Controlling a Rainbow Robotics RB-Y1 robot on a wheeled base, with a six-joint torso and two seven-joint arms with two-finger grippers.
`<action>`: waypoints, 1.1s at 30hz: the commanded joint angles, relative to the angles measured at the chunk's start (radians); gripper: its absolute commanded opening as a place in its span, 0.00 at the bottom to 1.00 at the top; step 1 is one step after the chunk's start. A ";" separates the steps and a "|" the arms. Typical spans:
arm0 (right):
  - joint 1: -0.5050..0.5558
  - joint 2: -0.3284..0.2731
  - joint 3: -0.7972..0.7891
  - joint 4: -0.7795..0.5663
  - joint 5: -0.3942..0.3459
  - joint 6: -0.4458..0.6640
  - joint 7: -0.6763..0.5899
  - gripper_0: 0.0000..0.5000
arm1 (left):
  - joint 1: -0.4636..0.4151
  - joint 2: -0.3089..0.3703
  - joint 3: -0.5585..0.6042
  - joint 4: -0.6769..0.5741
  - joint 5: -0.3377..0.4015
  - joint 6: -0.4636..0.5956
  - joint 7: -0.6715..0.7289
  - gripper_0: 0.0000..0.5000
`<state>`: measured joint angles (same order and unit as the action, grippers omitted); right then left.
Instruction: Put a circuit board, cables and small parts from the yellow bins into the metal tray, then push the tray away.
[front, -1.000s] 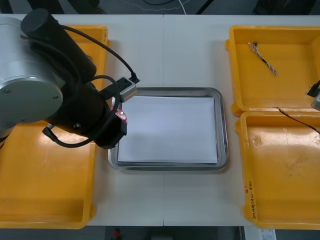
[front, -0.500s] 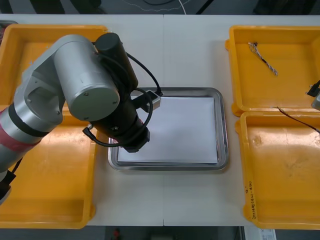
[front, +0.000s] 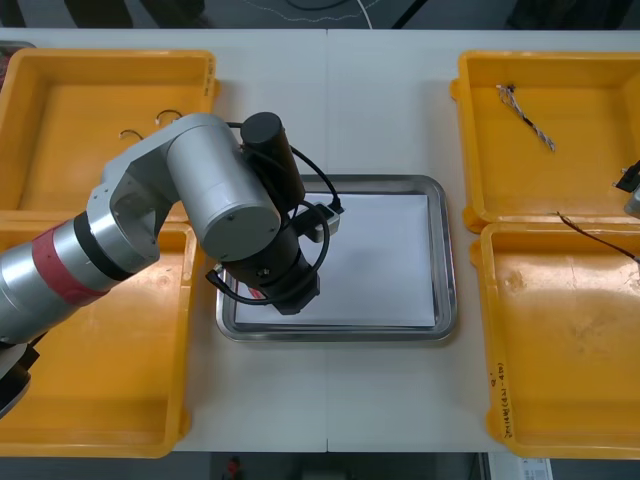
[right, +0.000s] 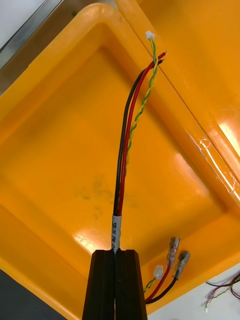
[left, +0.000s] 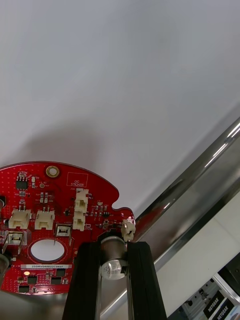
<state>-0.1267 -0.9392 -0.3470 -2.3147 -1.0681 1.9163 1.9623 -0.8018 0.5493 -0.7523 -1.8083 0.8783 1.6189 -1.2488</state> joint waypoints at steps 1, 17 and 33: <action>-0.021 -0.041 0.010 -0.026 0.010 0.004 -0.034 0.00 | -0.056 -0.026 -0.048 0.037 -0.010 -0.056 0.057 0.00; -0.021 -0.039 0.006 -0.026 -0.009 0.004 -0.036 0.00 | -0.057 -0.026 -0.076 0.056 -0.019 -0.070 0.057 1.00; -0.034 -0.041 0.008 -0.026 -0.016 0.004 -0.034 0.00 | -0.057 -0.025 0.045 -0.025 -0.013 0.061 0.066 1.00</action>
<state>-0.1277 -0.9392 -0.3470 -2.3147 -1.0727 1.9163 1.9553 -0.8211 0.5479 -0.7859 -1.7638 0.8652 1.6299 -1.2488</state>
